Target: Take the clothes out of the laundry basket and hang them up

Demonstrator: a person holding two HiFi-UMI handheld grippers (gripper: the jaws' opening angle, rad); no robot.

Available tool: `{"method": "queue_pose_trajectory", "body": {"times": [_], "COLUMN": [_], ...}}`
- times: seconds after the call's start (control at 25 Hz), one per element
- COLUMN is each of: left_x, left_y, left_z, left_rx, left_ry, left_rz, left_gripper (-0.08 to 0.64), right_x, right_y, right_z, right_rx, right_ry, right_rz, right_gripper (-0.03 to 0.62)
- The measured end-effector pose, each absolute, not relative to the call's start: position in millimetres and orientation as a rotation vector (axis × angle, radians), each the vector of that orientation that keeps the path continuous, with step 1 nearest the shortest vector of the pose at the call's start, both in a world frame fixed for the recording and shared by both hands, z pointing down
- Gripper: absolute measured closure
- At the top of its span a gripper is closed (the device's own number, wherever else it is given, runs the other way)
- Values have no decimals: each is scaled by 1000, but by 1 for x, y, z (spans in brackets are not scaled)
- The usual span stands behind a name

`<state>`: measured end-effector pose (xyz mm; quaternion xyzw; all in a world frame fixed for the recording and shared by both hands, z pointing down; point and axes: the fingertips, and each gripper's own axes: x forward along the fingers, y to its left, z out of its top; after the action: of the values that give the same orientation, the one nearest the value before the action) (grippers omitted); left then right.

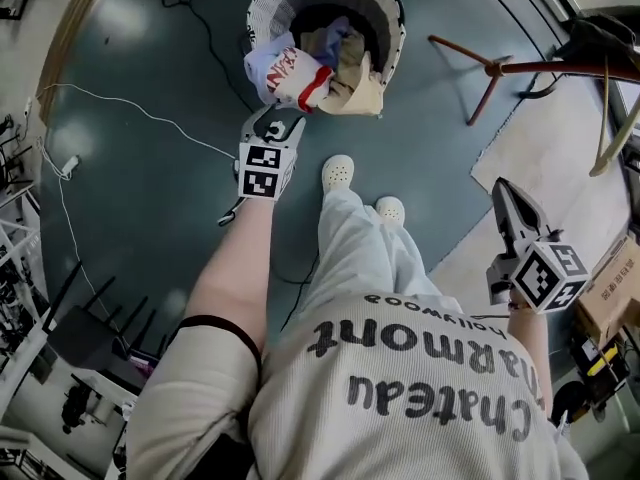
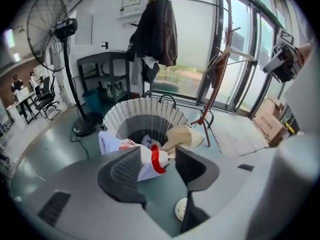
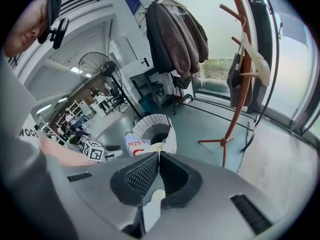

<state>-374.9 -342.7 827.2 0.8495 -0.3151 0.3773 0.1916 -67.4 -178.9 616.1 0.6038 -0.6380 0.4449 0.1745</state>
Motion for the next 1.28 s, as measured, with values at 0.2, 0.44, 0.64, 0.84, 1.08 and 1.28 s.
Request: {"method": "queue_pose_trajectory", "body": {"times": [0.2,0.44,0.64,0.84,1.08,1.28], "left_x": [-370,-372,-368,-364,-366,-370], "left_y": [-356,-345,-341,-350,-350,-347], "left_z": [872,922,946,957,960,953], "left_rx": [2353,2269,2238,2198,2156,2104], "left_ry": [-873,-812,-784,-793,-776,-813], "left_rz": [1050,1165,1240,1265,1297,1271], "left_gripper": [387,279,278,281,338,453], "right_x": [-69,-74,-78,-77,-79,-88], "right_y": [-182,-173,-163,-160,-158,-164], "right_z": [637,654,668,669,666,659], "right_rx": [1738,1731,1716,1736,1747,1742], "right_ry": [-1751,-1674,-1631,-1604,-1599,-1607], "right_rz": [1299,1345,1358,1362,1333,1329], "right_gripper": [563,563,563,563,563,563]}}
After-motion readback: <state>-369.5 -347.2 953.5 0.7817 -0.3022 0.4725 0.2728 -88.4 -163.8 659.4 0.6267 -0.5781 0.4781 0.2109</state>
